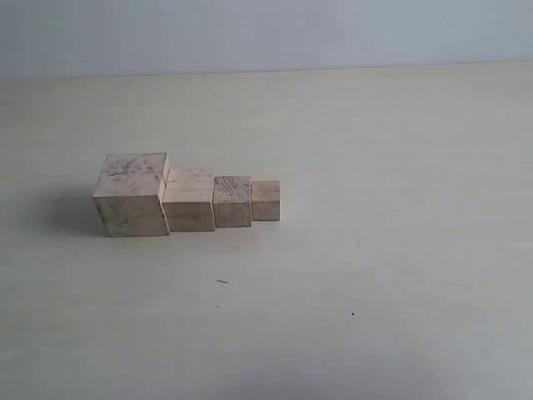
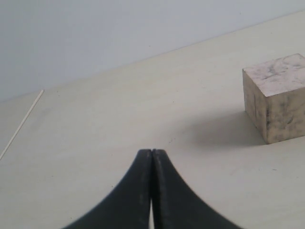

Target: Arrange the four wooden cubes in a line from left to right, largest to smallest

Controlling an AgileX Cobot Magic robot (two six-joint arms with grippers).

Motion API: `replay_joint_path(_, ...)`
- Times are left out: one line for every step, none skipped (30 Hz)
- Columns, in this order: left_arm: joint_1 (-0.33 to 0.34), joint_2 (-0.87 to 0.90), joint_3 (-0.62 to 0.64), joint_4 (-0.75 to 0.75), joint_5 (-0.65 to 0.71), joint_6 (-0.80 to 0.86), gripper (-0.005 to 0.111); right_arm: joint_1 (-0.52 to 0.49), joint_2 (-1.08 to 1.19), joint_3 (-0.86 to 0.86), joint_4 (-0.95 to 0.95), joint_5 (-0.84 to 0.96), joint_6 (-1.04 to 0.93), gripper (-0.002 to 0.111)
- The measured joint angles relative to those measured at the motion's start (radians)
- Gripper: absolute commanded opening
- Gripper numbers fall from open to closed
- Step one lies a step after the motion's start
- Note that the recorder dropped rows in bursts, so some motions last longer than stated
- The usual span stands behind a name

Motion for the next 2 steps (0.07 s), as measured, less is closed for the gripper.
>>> replay_joint_path(0.0,0.0,0.0,0.0,0.0,0.0,0.0,0.0,0.0,0.0,0.0,0.0,0.0,0.0)
replay_joint_path(0.0,0.0,0.0,0.0,0.0,0.0,0.0,0.0,0.0,0.0,0.0,0.0,0.0,0.0)
